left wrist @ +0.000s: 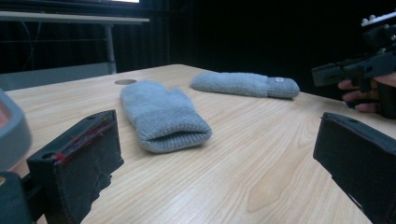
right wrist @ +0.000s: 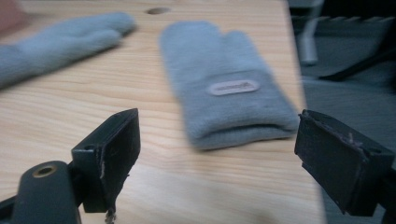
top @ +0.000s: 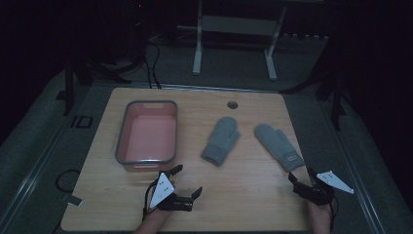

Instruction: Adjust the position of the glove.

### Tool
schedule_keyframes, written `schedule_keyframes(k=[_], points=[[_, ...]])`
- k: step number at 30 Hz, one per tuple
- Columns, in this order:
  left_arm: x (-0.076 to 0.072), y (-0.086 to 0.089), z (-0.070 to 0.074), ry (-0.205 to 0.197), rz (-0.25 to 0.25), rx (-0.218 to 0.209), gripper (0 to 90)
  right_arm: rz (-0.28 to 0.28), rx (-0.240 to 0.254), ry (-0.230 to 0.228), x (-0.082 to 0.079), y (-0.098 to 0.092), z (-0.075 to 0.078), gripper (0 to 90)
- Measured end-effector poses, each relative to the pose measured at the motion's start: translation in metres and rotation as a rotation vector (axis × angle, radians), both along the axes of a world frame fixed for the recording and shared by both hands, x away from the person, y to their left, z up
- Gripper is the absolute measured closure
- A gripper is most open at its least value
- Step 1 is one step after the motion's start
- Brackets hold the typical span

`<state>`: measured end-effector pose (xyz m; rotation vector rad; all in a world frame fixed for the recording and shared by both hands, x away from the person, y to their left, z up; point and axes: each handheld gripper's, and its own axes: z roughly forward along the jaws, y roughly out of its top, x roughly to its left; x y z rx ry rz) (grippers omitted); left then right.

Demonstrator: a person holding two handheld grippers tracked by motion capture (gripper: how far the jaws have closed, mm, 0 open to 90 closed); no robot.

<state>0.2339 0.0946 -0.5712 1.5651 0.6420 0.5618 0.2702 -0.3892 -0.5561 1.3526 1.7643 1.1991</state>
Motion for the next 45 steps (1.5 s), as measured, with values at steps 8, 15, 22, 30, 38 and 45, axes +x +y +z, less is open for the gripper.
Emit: schedule_keyframes(k=[8, 15, 22, 30, 38, 45], points=[[-0.001, 0.0, 0.001, -0.015, 0.021, 0.004, 1.1, 0.009, -0.052, 0.071, 0.009, 0.009, 0.022, 13.6], [-0.001, 0.0, -0.001, -0.002, 0.022, -0.002, 1.1, 0.02, 0.025, 0.1, 0.028, 0.027, 0.043, 12.9], [-0.002, 0.001, -0.001, -0.005, 0.024, -0.01, 1.1, 0.198, -0.037, 0.115, 0.054, 0.062, 0.063, 11.7], [-0.002, 0.0, -0.001, -0.009, 0.023, -0.002, 1.1, 0.311, -0.042, 0.136, 0.086, 0.114, 0.07, 15.6], [-0.001, -0.001, 0.0, 0.002, 0.014, -0.001, 1.1, 0.395, -0.071, 0.108, 0.118, 0.17, 0.068, 19.3], [-0.001, 0.0, 0.0, 0.012, 0.008, -0.001, 1.1, 0.41, -0.097, 0.123, 0.15, 0.206, 0.058, 24.2]])
